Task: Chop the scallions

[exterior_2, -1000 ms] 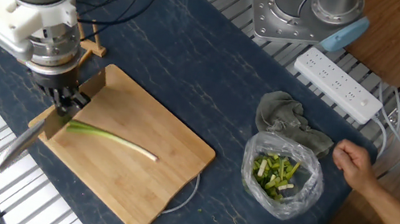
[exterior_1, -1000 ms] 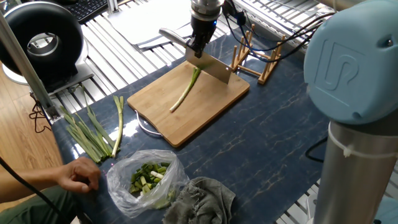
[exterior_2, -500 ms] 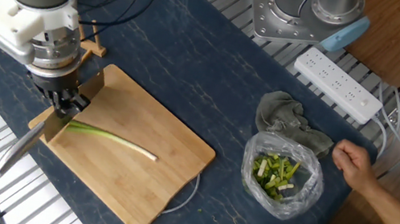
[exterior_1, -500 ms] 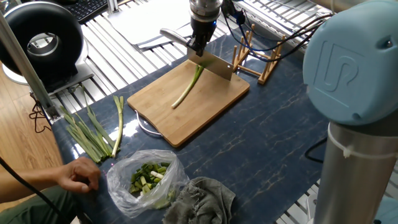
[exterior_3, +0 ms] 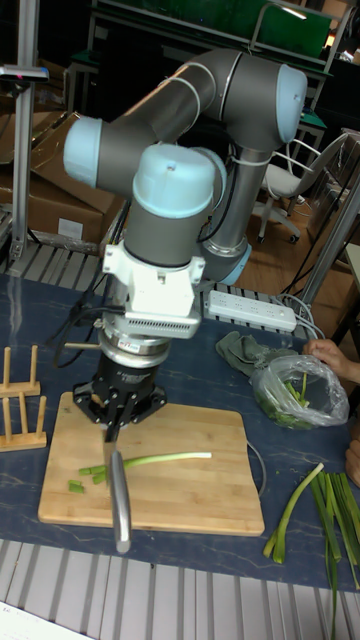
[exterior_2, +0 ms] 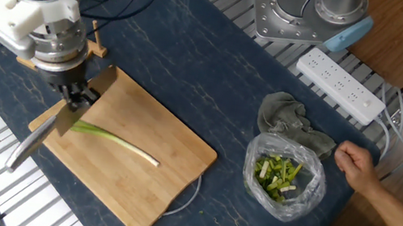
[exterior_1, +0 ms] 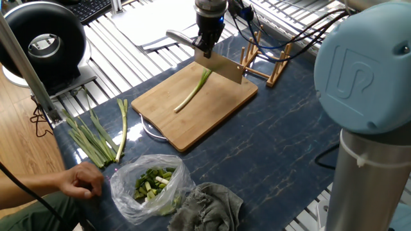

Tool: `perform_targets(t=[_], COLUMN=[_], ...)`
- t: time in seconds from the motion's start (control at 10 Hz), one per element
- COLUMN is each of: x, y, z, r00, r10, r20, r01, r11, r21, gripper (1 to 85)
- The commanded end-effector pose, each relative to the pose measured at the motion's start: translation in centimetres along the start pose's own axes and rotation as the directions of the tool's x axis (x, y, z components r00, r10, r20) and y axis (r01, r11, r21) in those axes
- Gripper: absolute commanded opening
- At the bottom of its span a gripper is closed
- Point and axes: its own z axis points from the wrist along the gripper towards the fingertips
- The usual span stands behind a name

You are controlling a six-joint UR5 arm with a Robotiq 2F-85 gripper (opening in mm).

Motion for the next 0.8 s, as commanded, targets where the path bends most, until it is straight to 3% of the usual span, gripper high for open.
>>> perform_targets(t=[0.0,0.2,0.5,0.7], x=[0.0,-0.6,-0.1,0.1], y=[1.3,0.2,-1.6,-1.3], z=[-0.1,1.2,1.9,2.0], r00=[1.000,0.999,0.993,0.993], r10=[0.014,-0.032,-0.111,-0.113], r20=[-0.001,0.023,0.040,0.037], r01=[-0.014,0.032,0.110,0.113], r11=[1.000,0.999,0.994,0.994], r21=[-0.018,-0.005,0.010,-0.003], gripper=[1.7,1.7,1.7,1.7])
